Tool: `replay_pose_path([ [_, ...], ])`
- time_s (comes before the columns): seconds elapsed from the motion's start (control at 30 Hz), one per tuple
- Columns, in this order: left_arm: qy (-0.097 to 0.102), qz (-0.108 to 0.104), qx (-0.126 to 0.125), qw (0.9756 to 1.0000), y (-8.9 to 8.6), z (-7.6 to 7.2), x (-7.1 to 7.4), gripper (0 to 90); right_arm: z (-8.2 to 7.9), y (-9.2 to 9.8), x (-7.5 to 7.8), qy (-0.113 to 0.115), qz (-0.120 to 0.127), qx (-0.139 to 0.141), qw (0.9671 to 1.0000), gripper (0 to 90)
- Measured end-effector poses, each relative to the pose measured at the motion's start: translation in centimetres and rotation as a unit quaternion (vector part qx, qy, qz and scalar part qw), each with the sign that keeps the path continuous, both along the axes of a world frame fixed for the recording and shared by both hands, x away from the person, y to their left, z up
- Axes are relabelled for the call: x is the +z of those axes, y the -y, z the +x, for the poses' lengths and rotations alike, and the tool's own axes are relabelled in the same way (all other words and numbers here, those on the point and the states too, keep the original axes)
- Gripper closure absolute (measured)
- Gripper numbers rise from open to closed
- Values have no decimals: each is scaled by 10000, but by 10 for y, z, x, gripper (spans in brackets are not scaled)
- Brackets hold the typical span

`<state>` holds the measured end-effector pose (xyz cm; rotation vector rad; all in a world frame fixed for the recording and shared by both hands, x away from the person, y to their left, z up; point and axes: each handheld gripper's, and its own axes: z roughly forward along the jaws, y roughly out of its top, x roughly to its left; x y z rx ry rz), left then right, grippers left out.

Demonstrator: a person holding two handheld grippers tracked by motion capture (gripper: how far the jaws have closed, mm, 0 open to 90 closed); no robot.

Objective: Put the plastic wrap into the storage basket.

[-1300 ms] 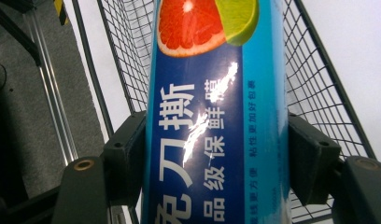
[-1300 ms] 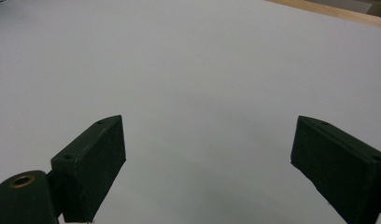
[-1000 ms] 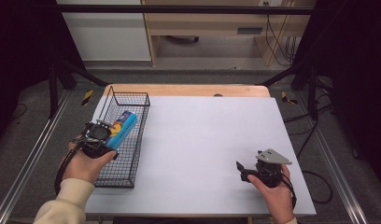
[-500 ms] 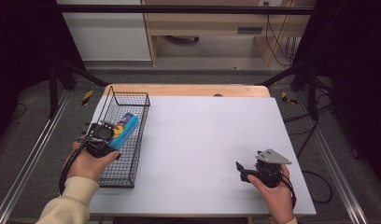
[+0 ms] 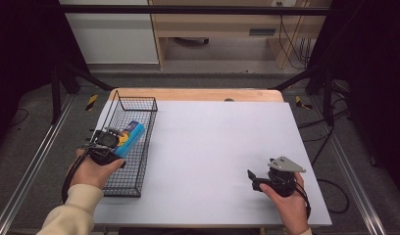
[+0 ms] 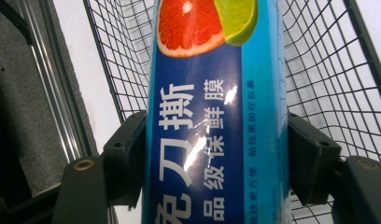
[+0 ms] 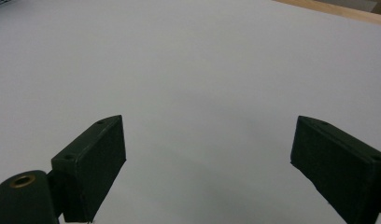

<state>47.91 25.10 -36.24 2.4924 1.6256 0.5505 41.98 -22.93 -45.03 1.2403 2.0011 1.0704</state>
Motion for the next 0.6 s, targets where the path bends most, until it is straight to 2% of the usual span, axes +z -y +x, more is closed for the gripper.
replay_pose_path([
  [0.6, -141, -39, -10, 9999, -2, 1, -8, 319, 0, 0, 0, -8, 3, 11, 10000, 107],
])
